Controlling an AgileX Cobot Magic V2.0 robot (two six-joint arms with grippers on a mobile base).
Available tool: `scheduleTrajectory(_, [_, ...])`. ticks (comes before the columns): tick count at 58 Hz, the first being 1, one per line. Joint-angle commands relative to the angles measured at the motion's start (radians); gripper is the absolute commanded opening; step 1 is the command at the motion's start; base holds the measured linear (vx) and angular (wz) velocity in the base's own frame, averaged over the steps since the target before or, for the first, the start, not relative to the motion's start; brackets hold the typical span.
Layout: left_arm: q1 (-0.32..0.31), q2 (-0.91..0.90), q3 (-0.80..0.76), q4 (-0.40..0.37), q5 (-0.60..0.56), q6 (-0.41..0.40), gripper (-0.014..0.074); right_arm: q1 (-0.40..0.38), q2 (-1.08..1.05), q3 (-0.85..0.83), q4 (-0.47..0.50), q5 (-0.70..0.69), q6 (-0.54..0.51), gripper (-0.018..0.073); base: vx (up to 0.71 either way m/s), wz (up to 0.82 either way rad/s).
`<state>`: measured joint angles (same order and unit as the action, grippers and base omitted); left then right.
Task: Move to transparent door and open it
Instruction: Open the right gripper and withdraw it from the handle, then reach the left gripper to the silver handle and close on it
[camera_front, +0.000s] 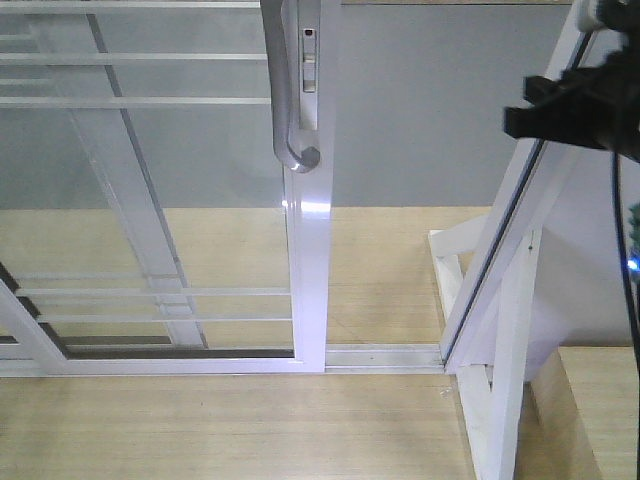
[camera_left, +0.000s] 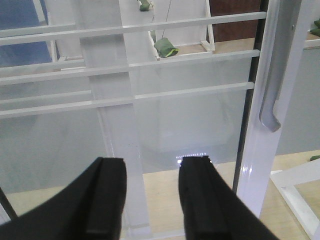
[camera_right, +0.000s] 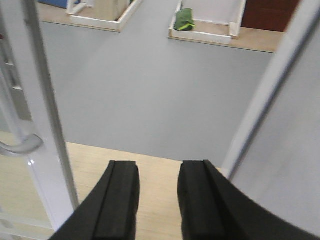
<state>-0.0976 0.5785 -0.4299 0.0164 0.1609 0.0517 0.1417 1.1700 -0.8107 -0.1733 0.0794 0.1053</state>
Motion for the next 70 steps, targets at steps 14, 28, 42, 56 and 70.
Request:
scheduleTrajectory(14, [-0.082, 0.170, -0.044, -0.010, -0.223, -0.008, 0.0417, -0.152, -0.425, 0.228, -0.016, 0.020, -0.002, 0.0302, 0.00, 0.00])
scheduleTrajectory(28, [-0.237, 0.457, -0.129, -0.010, -0.474, -0.009, 0.0417, -0.152, -0.516, 0.263, -0.016, 0.120, -0.005, 0.0302, 0.00, 0.00])
scheduleTrajectory(42, [-0.301, 0.761, -0.338, -0.009, -0.583, -0.009, 0.0417, -0.152, -0.516, 0.265, -0.016, 0.137, -0.005, 0.0302, 0.00, 0.00])
scheduleTrajectory(56, [-0.313, 1.001, -0.570, -0.010, -0.616, -0.010, 0.0426, -0.152, -0.516, 0.265, -0.016, 0.137, -0.006, 0.0302, 0.00, 0.00])
scheduleTrajectory(70, [-0.321, 1.148, -0.731, -0.010, -0.662, -0.097, 0.0486, -0.152, -0.516, 0.265, -0.016, 0.146, -0.030, 0.0302, 0.00, 0.00])
